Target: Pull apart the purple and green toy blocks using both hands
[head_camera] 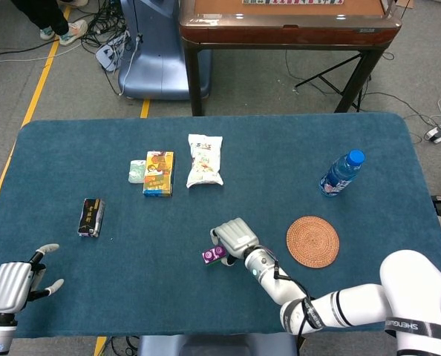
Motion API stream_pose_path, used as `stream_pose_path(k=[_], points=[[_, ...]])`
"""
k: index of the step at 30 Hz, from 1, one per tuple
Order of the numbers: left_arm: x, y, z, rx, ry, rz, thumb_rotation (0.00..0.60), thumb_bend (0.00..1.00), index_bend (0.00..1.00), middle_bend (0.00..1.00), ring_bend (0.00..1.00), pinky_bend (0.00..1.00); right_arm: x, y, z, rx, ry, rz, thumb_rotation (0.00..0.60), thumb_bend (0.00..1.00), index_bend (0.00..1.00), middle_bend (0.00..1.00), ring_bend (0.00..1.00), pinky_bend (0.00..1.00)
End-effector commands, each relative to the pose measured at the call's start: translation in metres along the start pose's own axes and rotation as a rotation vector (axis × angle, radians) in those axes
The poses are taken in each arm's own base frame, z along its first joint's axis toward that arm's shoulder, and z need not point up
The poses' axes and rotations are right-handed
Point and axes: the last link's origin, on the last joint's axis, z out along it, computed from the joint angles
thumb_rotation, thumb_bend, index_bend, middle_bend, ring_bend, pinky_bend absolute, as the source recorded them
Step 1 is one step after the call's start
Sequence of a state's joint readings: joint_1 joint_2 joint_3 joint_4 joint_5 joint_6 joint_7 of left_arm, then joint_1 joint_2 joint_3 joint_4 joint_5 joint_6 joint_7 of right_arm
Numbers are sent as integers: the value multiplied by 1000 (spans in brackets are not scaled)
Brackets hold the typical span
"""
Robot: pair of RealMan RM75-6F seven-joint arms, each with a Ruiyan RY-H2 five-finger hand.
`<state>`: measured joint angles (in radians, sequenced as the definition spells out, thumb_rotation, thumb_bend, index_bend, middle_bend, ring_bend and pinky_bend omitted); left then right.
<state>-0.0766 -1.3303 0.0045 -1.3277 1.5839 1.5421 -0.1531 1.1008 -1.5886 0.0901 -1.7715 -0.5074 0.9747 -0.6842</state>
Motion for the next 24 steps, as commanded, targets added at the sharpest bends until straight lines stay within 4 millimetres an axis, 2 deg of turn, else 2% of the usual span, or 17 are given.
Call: stream_pose_path(k=[1, 10, 18, 24], points=[[-1, 0, 0, 1, -3, 1, 600, 71, 346, 895, 852, 1000, -1, 0, 1, 0, -3, -2, 600, 256, 441, 1000, 1000, 1000], [-1, 0, 0, 1, -2, -1, 600, 72, 346, 895, 851, 1000, -3, -1, 2, 1, -9, -3, 600, 273, 478, 1000, 1000, 1000], [-2, 1, 0, -4, -3, -4, 600, 71, 347, 894, 851, 1000, -2, -1, 1, 12, -8, 25, 600, 336, 561, 1000, 1000, 1000], [1, 6, 5, -21, 9, -18, 600, 71, 348, 895, 851, 1000, 9, 6, -6, 18, 8, 83, 600, 353, 587, 1000, 1000, 1000]])
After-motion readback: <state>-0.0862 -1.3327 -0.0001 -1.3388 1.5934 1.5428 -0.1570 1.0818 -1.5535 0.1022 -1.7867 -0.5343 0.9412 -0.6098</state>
